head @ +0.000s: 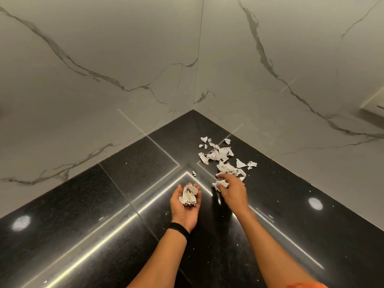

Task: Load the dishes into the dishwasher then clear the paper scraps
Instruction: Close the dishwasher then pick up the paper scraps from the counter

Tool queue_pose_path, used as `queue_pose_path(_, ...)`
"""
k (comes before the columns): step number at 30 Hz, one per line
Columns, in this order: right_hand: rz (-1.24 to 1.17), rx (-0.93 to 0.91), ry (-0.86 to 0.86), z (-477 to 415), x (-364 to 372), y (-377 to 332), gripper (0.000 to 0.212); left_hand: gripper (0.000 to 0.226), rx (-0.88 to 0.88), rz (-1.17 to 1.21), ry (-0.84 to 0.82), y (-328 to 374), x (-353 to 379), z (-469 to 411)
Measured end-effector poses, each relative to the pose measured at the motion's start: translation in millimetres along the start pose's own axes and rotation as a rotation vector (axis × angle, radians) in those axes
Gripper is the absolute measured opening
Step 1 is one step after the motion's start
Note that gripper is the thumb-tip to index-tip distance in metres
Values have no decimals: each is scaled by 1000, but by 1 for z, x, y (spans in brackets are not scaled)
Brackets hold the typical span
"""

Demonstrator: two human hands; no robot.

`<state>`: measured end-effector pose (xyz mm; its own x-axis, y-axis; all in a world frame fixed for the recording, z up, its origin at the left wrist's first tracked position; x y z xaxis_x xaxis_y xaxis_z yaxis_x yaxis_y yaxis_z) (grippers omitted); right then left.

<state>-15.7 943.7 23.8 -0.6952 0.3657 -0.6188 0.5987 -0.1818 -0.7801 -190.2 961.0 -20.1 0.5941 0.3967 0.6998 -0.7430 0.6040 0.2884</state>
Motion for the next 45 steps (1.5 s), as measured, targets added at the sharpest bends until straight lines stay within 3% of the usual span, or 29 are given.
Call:
queue_pose_path(3,245,-160,-150,15,13,15,28,40,6,-16,-12,1,-3,0)
queue_pose_path(6,301,-186,-118,30,16,20,21,37,3,-34,-20,1,-3,0)
queue_pose_path(11,-75,30,90,43,-6,12,15,33,9,-67,-13,-1,-3,0)
queue_pose_path(15,-254,-76,110,53,-8,-26,12,25,14,-112,-13,-8,3,0)
queue_pose_path(19,-128,-223,-55,67,23,-58,24,26,-17,-156,-53,-16,17,5)
queue_pose_path(25,71,-377,-224,55,53,-64,24,26,-40,5,-67,-2,10,9)
queue_pose_path(28,-34,-378,-160,38,46,-74,20,27,-1,58,-112,6,6,1)
queue_pose_path(33,-200,-209,-32,-18,45,-69,14,31,25,112,-121,20,12,-6)
queue_pose_path(38,144,-232,-274,-58,77,-40,29,34,37,119,-51,27,5,-10)
queue_pose_path(40,256,-298,-385,-56,91,-31,23,36,44,104,-20,29,1,-16)
queue_pose_path(45,284,-302,-326,-37,74,-8,19,38,50,25,50,29,-1,-27)
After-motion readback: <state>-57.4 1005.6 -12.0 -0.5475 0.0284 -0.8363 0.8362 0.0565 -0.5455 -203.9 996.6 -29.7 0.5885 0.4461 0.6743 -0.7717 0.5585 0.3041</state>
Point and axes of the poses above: each hand's wrist, its own z-axis away from the middle knuckle, its own x-axis out of the palm, y = z × x, the point moved 4 cm from there along -z, towards the middle knuckle, and after that the axes turned 8 degrees about -z, right-handed, at the moved point
